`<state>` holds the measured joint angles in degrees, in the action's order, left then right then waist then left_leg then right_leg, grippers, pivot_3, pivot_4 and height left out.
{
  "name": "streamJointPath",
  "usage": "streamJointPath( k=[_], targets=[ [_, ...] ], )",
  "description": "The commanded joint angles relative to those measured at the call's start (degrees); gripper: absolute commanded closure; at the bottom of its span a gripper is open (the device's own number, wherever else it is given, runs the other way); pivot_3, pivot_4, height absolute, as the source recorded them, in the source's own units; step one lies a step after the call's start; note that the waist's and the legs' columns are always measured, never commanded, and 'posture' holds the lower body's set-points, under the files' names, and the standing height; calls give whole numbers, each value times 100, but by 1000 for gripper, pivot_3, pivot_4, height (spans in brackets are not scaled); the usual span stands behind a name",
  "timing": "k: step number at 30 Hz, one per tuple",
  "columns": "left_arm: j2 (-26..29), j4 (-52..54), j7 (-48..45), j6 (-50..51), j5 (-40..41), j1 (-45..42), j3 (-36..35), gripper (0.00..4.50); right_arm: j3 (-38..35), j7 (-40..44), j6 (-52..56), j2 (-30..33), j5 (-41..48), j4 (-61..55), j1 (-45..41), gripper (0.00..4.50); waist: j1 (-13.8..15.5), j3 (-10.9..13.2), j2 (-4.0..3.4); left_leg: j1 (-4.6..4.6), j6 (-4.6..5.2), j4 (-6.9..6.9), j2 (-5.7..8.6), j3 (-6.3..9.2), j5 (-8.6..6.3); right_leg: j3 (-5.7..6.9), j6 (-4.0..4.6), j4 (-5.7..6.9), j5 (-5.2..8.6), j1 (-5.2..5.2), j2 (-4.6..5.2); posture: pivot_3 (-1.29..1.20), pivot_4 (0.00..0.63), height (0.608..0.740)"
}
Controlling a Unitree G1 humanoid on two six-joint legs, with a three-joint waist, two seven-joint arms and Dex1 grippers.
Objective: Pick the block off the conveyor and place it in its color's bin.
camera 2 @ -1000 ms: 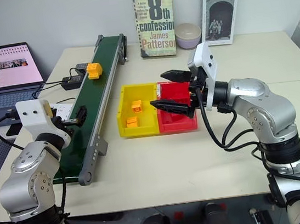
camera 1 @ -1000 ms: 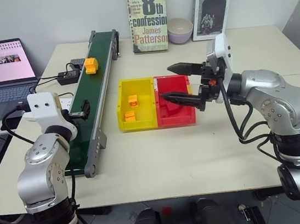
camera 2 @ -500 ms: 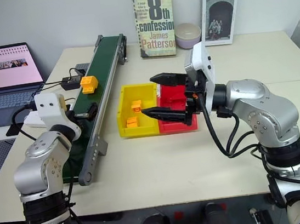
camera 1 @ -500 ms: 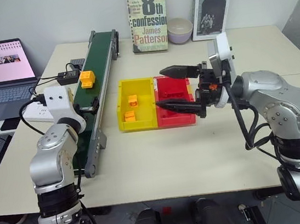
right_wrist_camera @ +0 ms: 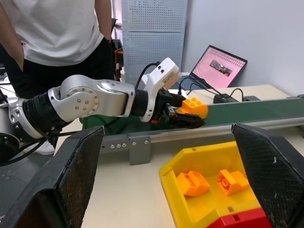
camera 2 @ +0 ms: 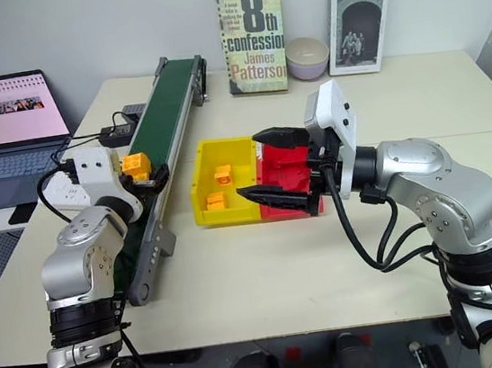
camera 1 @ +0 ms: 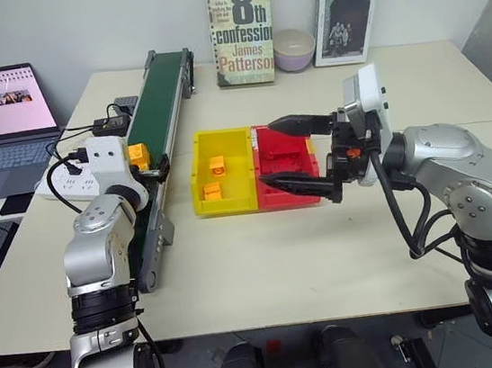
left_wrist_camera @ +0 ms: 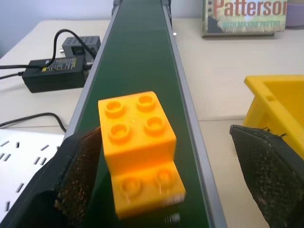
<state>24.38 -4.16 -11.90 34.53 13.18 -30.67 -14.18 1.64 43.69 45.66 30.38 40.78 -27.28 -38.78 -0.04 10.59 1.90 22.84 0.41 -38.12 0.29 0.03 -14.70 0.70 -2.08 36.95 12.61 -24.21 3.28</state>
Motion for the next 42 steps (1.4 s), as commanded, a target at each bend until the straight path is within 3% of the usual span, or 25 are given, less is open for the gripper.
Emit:
streamJointPath(
  k=[1,2,3,16,22,28,38,40,42],
  targets=[
    [89,248,165,58,-75,92,-127,56,-146,-8,-33,82,99,-108,-75,0,-1,0,0,0,0,0,-1,1,0,0,0,0,0,0,0,0,150,740],
    [62,317,192,92,-21,139,-199,56,-147,-20,-30,85,107,-118,-76,0,-1,0,0,-1,0,1,-1,0,0,0,0,0,0,0,0,0,150,740],
    [21,443,198,163,87,199,-292,416,-145,-30,-32,84,108,-111,-82,0,-2,0,0,0,0,1,-1,1,0,0,0,0,0,-1,0,0,150,740],
    [-120,2251,610,1492,622,1005,-868,2903,-20,208,-480,63,-199,527,-366,0,-9,0,0,-1,0,-1,0,-4,0,-5,1,-3,0,1,7,0,150,740],
    [33,2324,621,1705,683,666,-881,2947,31,283,-529,80,-242,541,-385,0,-2,0,0,-1,0,1,-4,7,0,4,1,1,0,0,-2,0,150,740],
    [606,1580,-722,1562,851,-528,193,2947,-112,81,-322,342,-259,203,-175,0,64,0,2,4,-1,-10,11,4,1,11,1,-5,0,7,-13,0,150,740],
    [442,-707,-2314,-356,-148,-1603,2171,2947,-169,-1007,219,408,-448,-850,622,0,11,-1,2,7,0,6,2,-4,0,1,1,-3,1,-10,-16,0,150,740],
    [329,-1190,-2593,-675,-185,-1742,2260,2247,-297,-1272,397,450,-437,-1090,825,0,-2,0,2,7,0,7,2,-1,0,4,3,-1,2,-8,-17,0,150,740],
    [282,-1402,-2765,-815,-137,-1809,2201,1955,-405,-1410,529,487,-336,-1275,940,0,2,0,2,7,1,6,5,-8,0,2,3,-1,2,-8,-15,0,150,740]
  ],
)
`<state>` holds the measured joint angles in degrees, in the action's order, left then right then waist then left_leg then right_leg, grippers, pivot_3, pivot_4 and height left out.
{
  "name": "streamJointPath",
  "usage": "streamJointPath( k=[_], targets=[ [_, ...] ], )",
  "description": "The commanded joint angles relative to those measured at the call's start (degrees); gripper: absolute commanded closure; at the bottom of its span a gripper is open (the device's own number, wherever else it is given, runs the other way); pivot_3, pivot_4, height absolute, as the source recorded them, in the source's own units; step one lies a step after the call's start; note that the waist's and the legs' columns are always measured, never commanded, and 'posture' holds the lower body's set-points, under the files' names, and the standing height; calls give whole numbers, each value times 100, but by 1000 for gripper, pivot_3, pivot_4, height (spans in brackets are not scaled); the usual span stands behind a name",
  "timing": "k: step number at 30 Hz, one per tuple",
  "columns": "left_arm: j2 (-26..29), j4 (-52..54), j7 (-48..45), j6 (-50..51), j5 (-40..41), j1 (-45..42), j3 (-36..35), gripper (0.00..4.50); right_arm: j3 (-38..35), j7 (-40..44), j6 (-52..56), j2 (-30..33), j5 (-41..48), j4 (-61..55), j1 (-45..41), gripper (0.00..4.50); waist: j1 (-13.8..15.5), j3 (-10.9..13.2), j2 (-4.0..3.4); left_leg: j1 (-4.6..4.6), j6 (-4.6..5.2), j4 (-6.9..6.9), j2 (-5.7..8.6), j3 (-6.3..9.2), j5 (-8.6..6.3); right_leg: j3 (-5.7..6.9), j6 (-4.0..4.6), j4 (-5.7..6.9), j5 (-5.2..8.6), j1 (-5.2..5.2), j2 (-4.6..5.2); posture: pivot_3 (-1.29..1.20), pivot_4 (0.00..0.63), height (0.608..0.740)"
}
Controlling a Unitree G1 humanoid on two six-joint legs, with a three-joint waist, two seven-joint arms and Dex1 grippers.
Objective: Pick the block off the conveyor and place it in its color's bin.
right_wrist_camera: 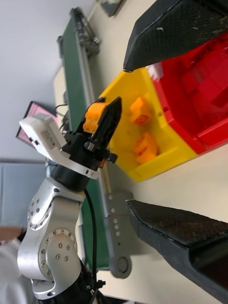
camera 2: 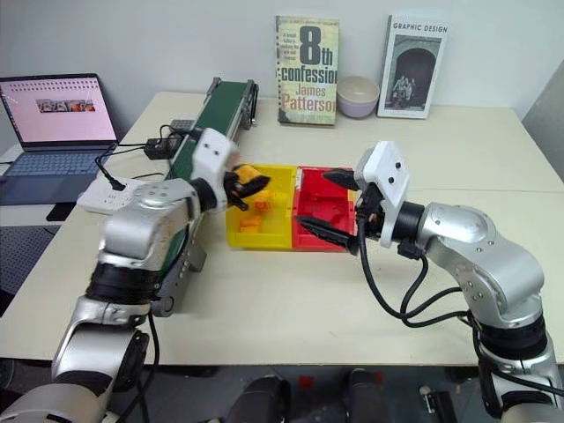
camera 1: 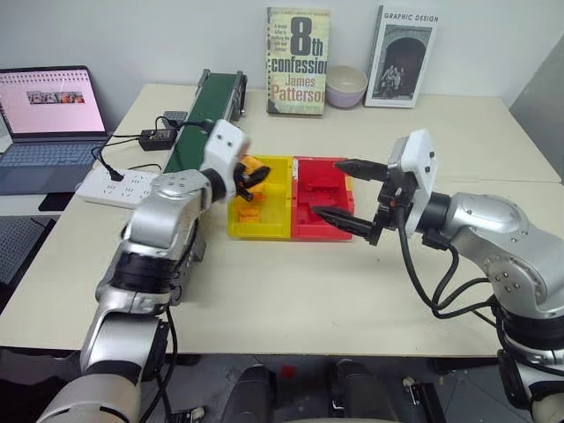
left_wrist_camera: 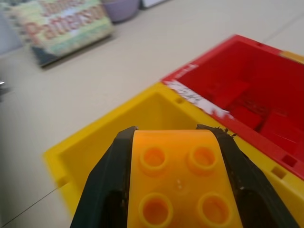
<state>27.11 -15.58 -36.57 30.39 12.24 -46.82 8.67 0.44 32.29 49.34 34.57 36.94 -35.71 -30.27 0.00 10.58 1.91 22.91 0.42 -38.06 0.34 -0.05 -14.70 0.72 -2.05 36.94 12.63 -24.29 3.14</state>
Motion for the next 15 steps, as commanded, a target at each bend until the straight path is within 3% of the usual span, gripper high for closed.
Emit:
streamJointPath(
  k=[1,6,10,15],
  targets=[
    [8,-325,-344,-471,-60,-213,-106,1741,-313,-316,202,80,87,-484,112,0,-19,1,0,1,0,-2,-1,-1,0,1,0,-3,0,0,-1,0,150,740],
    [113,-454,-503,-570,-125,-279,-210,809,-410,-402,304,126,177,-527,123,0,-11,1,0,1,1,-3,-1,-4,-1,1,-2,-3,0,-2,-1,0,150,740],
    [506,20,-761,-313,-8,-190,-411,127,-372,-223,193,208,155,-283,-54,0,-27,1,0,-1,1,-3,-1,-6,-1,2,-2,-1,0,-2,-3,0,150,740],
    [1560,1177,-1911,447,750,139,-879,53,-360,582,-76,556,188,384,-452,0,-63,6,-1,3,1,-3,-6,-11,-1,1,-2,-1,0,-10,-8,0,150,740]
  ],
)
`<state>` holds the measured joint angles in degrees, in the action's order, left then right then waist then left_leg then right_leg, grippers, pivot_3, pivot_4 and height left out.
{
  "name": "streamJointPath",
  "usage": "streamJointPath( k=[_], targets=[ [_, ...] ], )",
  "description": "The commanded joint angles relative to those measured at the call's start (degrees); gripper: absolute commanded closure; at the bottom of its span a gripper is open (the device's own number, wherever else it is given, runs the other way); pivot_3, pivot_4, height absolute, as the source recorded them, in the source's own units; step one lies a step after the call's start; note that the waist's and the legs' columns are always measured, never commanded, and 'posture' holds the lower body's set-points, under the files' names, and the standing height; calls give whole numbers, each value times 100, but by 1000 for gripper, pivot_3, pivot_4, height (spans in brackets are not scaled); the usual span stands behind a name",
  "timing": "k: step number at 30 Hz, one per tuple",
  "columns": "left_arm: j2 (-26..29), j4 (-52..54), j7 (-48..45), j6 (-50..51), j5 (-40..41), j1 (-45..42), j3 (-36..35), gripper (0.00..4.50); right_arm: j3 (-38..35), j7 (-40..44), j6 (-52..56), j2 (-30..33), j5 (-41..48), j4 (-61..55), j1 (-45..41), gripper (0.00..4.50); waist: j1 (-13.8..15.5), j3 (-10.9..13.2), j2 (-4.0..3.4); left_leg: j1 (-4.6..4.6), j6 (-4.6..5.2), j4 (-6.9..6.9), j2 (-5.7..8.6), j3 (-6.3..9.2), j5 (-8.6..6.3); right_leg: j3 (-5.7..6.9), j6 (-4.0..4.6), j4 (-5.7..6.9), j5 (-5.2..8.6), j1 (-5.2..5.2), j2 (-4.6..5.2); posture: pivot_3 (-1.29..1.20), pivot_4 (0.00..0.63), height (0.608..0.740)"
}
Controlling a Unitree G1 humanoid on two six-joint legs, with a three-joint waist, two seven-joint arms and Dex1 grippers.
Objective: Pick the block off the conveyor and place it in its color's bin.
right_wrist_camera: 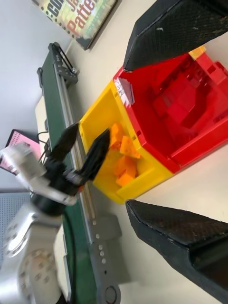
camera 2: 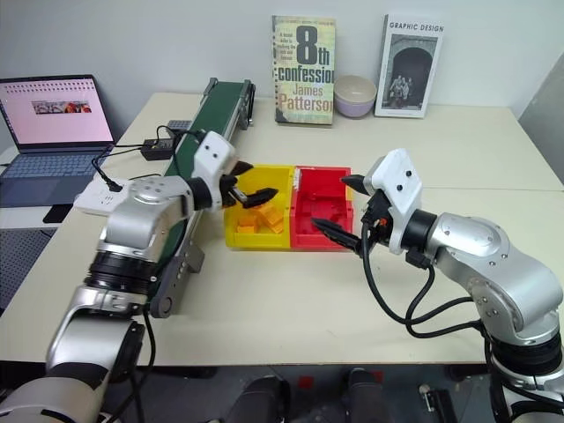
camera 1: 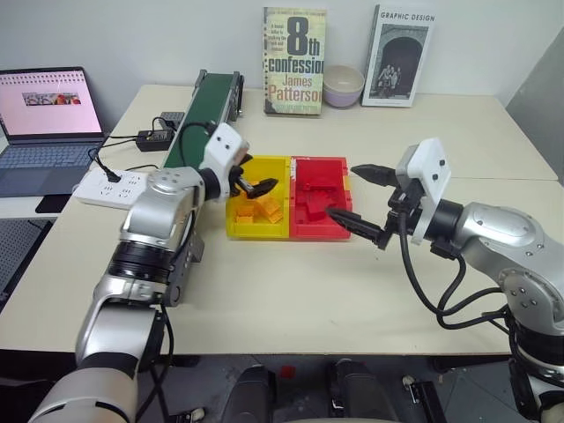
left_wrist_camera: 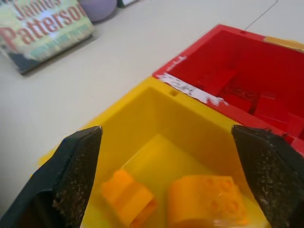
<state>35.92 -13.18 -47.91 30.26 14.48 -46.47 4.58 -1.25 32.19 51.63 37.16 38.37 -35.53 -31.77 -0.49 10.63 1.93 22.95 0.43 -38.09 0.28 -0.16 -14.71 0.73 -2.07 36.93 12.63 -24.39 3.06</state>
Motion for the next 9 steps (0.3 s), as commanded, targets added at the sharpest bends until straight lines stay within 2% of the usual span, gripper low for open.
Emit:
streamJointPath(
  k=[1,6,9],
  targets=[
    [872,1060,-862,588,571,168,-510,53,-182,733,-363,357,39,505,-364,0,-24,2,-3,-1,0,2,1,0,0,0,0,1,0,0,1,0,150,740],
    [1831,1684,-1546,1014,913,764,-748,53,-90,1291,-811,487,-148,1299,-539,0,-15,1,-4,-5,1,5,1,4,0,2,0,-1,2,5,1,0,150,740],
    [2080,1888,-1597,1127,982,990,-857,53,-21,1430,-987,404,-219,1581,-584,0,2,2,-4,-4,0,2,2,3,0,2,0,-1,2,5,1,0,150,740]
  ],
)
